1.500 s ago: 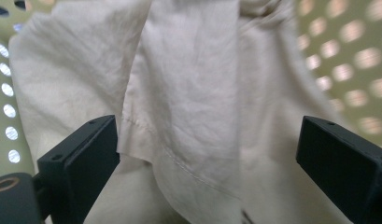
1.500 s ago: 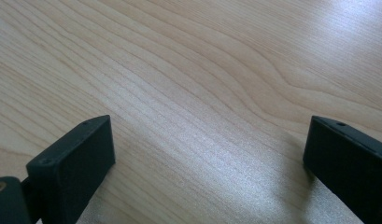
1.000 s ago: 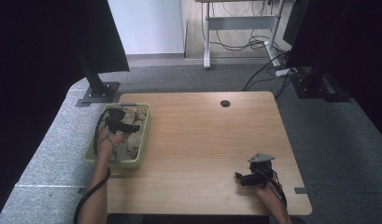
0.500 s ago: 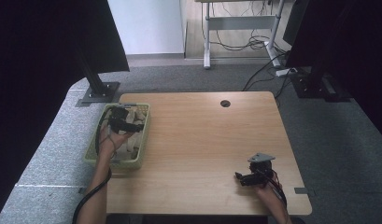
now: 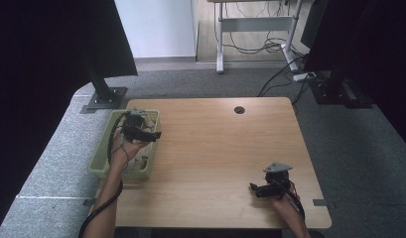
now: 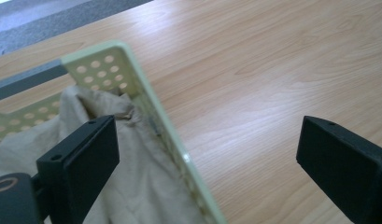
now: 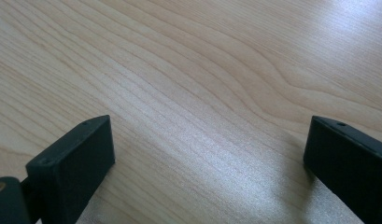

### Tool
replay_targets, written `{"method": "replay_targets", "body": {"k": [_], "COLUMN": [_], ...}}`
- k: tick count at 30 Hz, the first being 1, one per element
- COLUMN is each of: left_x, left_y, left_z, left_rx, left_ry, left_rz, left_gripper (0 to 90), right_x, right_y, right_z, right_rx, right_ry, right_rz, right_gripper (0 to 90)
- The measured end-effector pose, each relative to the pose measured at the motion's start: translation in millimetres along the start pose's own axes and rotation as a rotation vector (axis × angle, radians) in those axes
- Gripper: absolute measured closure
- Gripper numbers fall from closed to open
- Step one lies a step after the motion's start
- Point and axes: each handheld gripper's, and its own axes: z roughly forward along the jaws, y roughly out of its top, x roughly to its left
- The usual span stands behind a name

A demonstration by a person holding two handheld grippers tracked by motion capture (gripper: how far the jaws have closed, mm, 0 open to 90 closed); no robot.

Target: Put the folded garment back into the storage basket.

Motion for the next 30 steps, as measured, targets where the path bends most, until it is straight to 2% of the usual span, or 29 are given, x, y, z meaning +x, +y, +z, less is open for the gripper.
{"method": "replay_targets", "body": {"k": [14,22,30], "left_x": [-24.7,-38.2,-52.0], "left_y": [-2.4,-3.4,0.3], "left_z": [-7.1,-10.1,-13.2], "left_rx": [-0.032,-0.064,-0.078], "left_ry": [-0.034,-0.067,-0.075], "left_rz": [0.02,0.021,0.043], "left_gripper": [6.0,6.5,6.6], "right_x": [0.1,0.2,0.2], "right_y": [0.0,0.0,0.0], "right_z": [0.0,0.0,0.0], "right_rx": [0.0,0.0,0.0], "right_ry": [0.001,0.003,0.004], "right_rz": [-0.002,-0.004,-0.005], "right_gripper": [1.6,1.6,1.6]}}
